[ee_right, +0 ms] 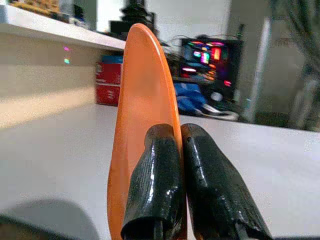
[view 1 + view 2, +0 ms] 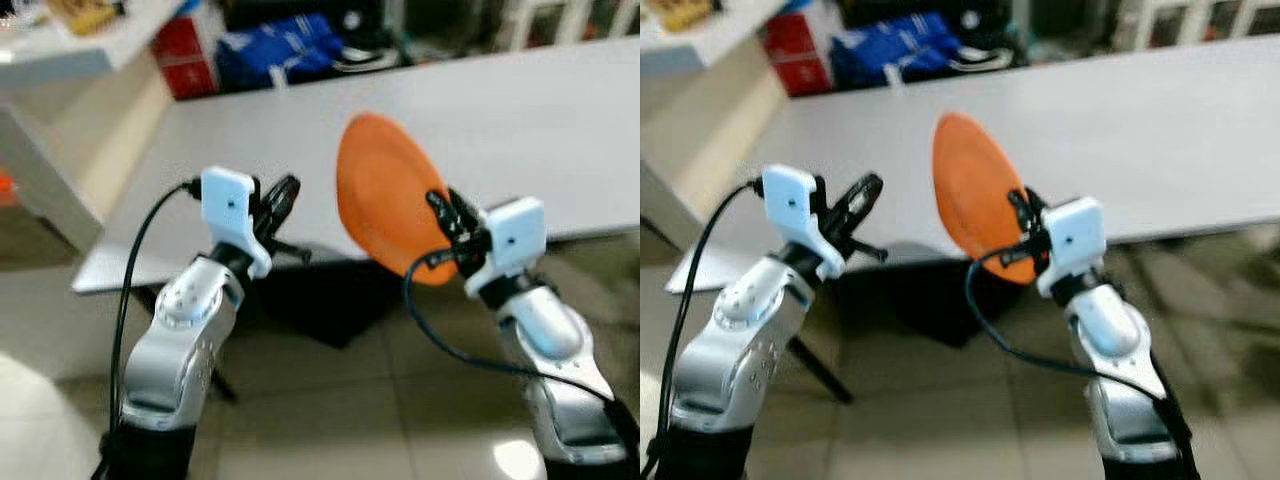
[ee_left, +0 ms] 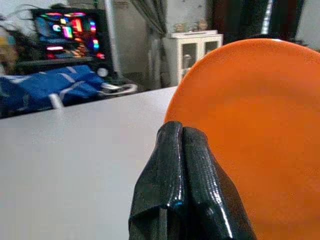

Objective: Setting the table

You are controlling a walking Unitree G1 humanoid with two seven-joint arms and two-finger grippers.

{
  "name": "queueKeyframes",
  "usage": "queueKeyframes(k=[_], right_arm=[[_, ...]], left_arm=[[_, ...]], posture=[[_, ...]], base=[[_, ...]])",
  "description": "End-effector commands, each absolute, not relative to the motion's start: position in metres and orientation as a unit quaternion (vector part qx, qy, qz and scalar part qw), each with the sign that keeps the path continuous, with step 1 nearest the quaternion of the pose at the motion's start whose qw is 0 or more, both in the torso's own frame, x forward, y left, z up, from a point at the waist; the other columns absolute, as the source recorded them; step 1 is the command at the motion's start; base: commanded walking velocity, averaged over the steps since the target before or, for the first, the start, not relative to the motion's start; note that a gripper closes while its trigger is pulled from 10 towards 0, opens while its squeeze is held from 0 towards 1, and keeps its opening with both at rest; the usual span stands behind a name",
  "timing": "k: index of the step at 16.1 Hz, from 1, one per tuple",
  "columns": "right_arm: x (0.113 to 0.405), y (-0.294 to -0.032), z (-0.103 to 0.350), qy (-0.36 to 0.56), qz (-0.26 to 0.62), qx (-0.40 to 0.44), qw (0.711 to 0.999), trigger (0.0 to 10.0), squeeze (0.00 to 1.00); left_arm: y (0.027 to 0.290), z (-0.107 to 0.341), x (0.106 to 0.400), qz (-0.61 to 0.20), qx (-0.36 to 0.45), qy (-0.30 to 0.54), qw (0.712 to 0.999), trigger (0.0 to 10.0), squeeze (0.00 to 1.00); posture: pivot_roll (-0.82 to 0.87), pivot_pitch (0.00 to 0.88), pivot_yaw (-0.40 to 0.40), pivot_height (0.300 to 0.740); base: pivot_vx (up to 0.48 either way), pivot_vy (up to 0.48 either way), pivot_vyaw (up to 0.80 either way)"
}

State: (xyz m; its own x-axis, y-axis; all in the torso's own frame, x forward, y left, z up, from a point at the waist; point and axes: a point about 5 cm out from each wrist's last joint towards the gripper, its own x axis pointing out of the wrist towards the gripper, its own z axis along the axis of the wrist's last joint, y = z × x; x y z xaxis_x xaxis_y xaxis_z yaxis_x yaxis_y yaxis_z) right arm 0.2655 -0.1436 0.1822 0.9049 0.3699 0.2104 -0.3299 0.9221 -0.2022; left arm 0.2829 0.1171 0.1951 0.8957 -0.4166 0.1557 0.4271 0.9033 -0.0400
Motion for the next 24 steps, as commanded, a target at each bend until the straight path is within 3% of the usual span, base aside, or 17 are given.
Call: queueKeyframes(k=[1,6,7,8,9,13,18,24], right_arm=[[0.265,-0.132,0.192,-0.152,0.201,-0.075,0.965,0.0,0.0],[0.265,-0.131,0.19,-0.15,0.201,-0.075,0.965,0.0,0.0],[0.266,-0.131,0.189,-0.147,0.201,-0.075,0.966,3.3,0.0],[0.266,-0.13,0.189,-0.144,0.201,-0.076,0.966,8.0,0.0],[0.267,-0.128,0.19,-0.144,0.205,-0.077,0.965,10.0,0.0],[0.29,-0.103,0.223,-0.175,0.263,-0.024,0.948,10.0,0.0],[0.342,-0.119,0.232,-0.141,0.14,0.082,0.977,10.0,0.0],[0.375,-0.144,0.194,-0.046,0.019,0.206,0.977,10.0,0.0]], left_arm=[[0.124,0.195,0.285,-0.203,-0.03,-0.068,0.976,10.0,0.0],[0.124,0.194,0.286,-0.204,-0.029,-0.066,0.976,10.0,0.0],[0.123,0.194,0.286,-0.206,-0.025,-0.065,0.976,10.0,0.0],[0.123,0.194,0.286,-0.206,-0.025,-0.064,0.976,10.0,0.0],[0.123,0.194,0.286,-0.205,-0.023,-0.066,0.976,10.0,0.0],[0.122,0.195,0.288,-0.206,-0.026,-0.068,0.976,10.0,0.0],[0.124,0.197,0.287,-0.201,-0.027,-0.07,0.977,10.0,0.0],[0.128,0.198,0.283,-0.197,-0.021,-0.066,0.978,10.0,0.0]], posture=[[-0.22,0.0,0.138,0.736],[-0.22,0.0,0.141,0.736],[-0.22,0.0,0.144,0.736],[-0.22,0.0,0.144,0.736],[-0.22,0.0,0.149,0.736],[-0.22,0.0,0.156,0.736],[-0.19,0.0,0.157,0.736],[-0.16,0.0,0.159,0.736]], base=[[0.439,0.0,0.0],[0.439,0.0,0.0],[0.442,0.0,0.0],[0.454,0.0,0.0],[0.0,0.0,0.0],[0.0,0.0,0.0],[0.0,0.0,0.0],[0.0,0.0,0.0]])
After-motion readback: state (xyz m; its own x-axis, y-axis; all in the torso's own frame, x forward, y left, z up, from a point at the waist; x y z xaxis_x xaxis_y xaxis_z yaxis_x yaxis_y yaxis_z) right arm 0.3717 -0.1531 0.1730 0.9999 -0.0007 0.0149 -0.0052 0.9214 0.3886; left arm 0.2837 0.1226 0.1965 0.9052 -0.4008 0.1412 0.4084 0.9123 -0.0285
